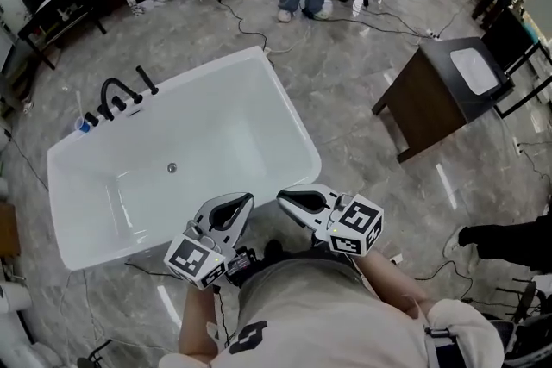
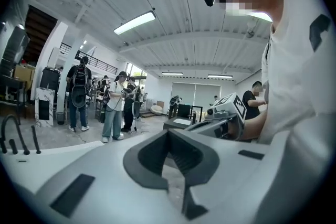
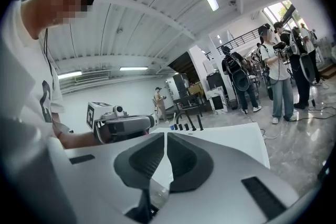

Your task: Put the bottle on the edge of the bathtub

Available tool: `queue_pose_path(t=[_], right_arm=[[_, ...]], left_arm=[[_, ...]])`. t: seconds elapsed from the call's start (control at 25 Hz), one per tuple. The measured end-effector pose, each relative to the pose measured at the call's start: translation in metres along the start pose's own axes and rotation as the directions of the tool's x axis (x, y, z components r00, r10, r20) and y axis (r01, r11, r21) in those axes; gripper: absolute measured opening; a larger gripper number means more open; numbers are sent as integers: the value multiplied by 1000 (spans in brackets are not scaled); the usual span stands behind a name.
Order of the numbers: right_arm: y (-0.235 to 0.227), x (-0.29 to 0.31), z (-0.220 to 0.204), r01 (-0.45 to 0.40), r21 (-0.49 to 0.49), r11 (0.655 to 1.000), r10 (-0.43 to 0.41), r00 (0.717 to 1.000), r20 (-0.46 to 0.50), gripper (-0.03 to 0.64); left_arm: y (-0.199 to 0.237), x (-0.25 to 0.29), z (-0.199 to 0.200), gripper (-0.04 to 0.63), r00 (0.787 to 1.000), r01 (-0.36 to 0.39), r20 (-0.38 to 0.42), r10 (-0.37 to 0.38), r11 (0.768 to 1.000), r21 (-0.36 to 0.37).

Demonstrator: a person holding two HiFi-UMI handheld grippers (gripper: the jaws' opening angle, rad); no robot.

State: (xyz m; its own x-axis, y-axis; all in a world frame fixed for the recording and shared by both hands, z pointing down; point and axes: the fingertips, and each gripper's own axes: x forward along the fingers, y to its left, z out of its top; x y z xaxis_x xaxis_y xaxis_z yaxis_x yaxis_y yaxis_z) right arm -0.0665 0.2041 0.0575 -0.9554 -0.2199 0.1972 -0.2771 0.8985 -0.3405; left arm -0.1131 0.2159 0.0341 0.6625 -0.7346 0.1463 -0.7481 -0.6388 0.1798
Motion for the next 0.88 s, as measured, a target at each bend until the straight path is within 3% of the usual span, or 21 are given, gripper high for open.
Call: queue_pose_path(t=[0.44, 0.88], right_arm=[[14, -11, -5, 133, 29, 991, -133, 991, 13, 35], [9, -65, -1, 135, 16, 991, -136, 988, 70, 29]], left_arm=[[-2, 0, 6, 55, 991, 130, -11, -130, 992, 2], [-30, 16, 4, 56, 993, 108, -48, -107, 994, 16]])
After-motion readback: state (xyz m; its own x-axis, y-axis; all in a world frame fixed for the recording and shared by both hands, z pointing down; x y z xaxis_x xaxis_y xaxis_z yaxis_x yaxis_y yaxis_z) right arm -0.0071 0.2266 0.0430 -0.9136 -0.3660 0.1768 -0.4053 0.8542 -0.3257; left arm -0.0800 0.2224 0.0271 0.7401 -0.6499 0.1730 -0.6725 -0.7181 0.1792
